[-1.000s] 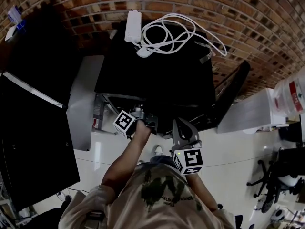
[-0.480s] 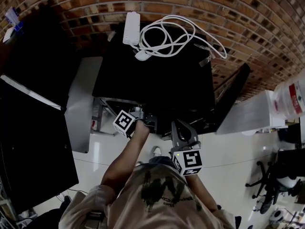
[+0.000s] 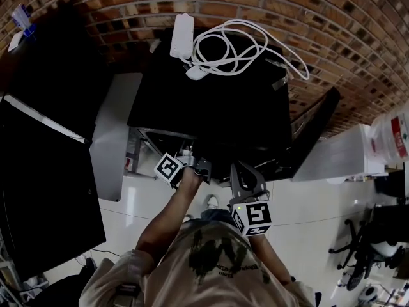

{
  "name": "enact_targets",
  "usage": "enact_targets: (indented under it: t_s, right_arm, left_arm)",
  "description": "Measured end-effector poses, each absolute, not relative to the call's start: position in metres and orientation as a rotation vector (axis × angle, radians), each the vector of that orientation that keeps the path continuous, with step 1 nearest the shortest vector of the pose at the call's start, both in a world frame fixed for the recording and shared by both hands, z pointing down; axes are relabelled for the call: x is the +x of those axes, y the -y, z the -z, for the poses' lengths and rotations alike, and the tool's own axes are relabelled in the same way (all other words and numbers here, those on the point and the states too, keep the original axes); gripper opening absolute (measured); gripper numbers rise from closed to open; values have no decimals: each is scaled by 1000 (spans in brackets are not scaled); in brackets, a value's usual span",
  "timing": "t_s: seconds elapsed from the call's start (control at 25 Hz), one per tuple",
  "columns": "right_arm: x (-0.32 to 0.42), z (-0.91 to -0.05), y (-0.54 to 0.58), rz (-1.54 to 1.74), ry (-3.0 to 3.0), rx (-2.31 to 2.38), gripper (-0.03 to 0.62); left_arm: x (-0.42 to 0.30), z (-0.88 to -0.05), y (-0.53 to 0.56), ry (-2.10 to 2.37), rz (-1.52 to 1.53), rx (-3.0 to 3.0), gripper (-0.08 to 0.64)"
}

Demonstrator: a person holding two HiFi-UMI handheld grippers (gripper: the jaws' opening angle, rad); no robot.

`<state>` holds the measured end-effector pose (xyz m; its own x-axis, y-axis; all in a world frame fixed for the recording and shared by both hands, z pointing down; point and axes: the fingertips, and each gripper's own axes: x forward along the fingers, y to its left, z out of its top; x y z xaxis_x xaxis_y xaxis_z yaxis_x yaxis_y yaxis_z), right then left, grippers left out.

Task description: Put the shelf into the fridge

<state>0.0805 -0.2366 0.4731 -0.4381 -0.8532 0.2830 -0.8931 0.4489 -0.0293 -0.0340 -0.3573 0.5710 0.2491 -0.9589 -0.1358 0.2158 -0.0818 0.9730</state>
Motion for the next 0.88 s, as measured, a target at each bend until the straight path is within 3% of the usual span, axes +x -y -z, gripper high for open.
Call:
enact_targets:
  t_s: [0.88]
  right_arm:
    - [52,-460,185,-262,2498,1577,0]
  left_arm:
    - [-44,-546,266,756,1097,1324,133]
